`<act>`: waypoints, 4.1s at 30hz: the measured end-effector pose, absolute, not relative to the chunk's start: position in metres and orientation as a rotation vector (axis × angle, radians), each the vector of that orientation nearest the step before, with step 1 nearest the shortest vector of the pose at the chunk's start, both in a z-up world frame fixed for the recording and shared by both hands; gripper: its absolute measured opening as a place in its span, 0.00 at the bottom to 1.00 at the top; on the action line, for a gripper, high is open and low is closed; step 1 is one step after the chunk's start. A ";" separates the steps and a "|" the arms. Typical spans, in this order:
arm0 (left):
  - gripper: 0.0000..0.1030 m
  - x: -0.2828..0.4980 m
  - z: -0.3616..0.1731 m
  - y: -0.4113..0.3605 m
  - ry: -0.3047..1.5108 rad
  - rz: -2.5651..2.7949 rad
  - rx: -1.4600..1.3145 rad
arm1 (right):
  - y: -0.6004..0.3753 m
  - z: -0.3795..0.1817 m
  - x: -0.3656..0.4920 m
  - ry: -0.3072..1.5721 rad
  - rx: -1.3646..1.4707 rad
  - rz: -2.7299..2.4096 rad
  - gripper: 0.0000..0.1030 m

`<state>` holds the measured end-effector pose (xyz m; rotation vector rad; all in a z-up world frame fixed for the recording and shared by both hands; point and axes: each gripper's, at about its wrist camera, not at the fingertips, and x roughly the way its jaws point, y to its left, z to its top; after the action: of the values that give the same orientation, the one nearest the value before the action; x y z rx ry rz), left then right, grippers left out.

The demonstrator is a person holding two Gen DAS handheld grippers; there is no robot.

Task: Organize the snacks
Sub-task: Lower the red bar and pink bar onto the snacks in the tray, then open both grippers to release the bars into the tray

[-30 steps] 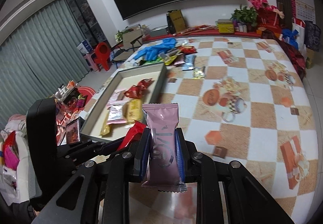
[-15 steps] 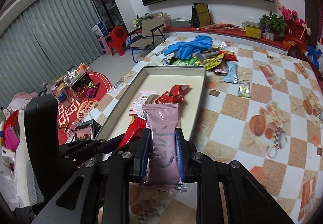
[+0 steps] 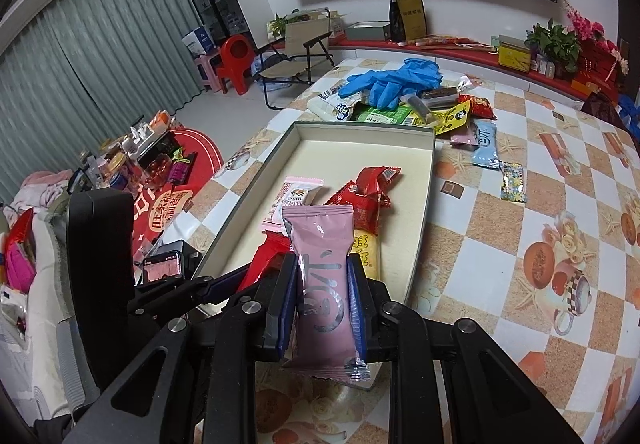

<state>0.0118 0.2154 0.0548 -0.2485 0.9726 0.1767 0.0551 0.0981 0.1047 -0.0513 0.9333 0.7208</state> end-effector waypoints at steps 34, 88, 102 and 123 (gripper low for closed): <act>0.21 0.026 0.051 0.225 0.980 0.209 -0.246 | 0.123 0.092 0.072 0.934 -0.110 0.708 0.24; 0.26 0.034 0.051 0.228 0.994 0.219 -0.228 | 0.122 0.089 0.090 0.934 -0.107 0.704 0.24; 0.81 0.023 0.062 0.216 0.954 0.190 -0.156 | 0.119 0.090 0.089 0.933 -0.115 0.685 0.84; 0.86 0.001 0.061 0.230 0.939 0.295 -0.242 | 0.117 0.087 0.086 0.990 -0.122 0.682 0.84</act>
<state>0.0011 0.2304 0.0605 -0.2422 0.9387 0.2955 0.0858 0.1168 0.0869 -0.1217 0.9898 0.6823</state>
